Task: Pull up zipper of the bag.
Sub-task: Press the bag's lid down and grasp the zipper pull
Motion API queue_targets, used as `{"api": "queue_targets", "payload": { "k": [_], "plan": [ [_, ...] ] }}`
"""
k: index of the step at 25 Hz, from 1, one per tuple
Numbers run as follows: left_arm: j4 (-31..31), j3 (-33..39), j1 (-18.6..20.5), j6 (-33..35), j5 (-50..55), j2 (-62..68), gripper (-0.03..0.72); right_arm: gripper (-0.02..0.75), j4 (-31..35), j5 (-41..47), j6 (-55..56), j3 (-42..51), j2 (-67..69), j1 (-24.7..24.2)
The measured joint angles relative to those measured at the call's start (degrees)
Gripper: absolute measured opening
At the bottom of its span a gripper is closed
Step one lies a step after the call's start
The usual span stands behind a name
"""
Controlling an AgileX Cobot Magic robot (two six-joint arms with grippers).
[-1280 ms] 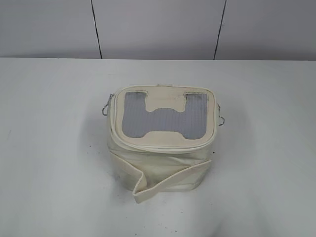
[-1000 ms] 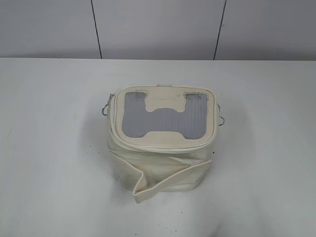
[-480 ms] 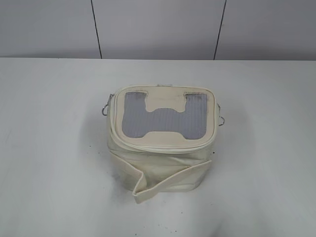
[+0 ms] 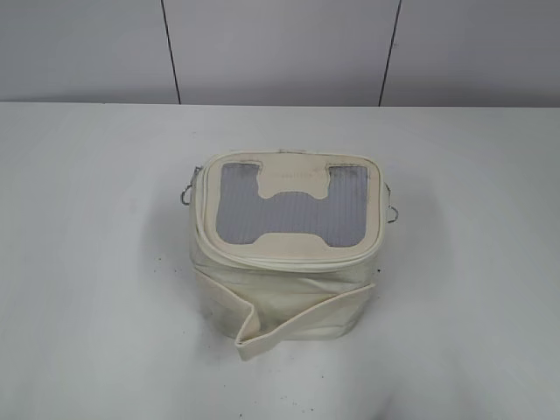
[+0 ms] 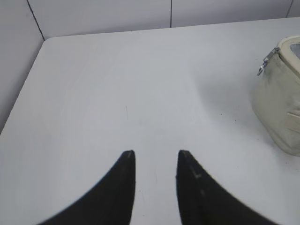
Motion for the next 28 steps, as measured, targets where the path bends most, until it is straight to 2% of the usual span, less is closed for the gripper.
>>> {"api": "queue_targets", "payload": {
  "k": [17,23,26,28],
  "plan": [
    [-2.5,-0.1,-1.0,0.0,-0.2,0.8,0.238,0.587,0.0,-1.1,0.0,-0.5,2.4,0.0],
    [-3.0,-0.2,-1.2,0.0,-0.9,7.1,0.239,0.587,1.0,-11.1,0.0,-2.1,14.3,0.1],
    [-4.8,-0.8,-1.3,0.0,-2.2,12.1,0.239,0.587,1.9,-17.9,0.0,-2.4,20.3,2.9],
    [-8.8,-1.3,-1.3,0.0,-4.9,15.9,0.239,0.587,2.1,-21.3,0.0,-3.3,25.1,5.2]
  ]
}}
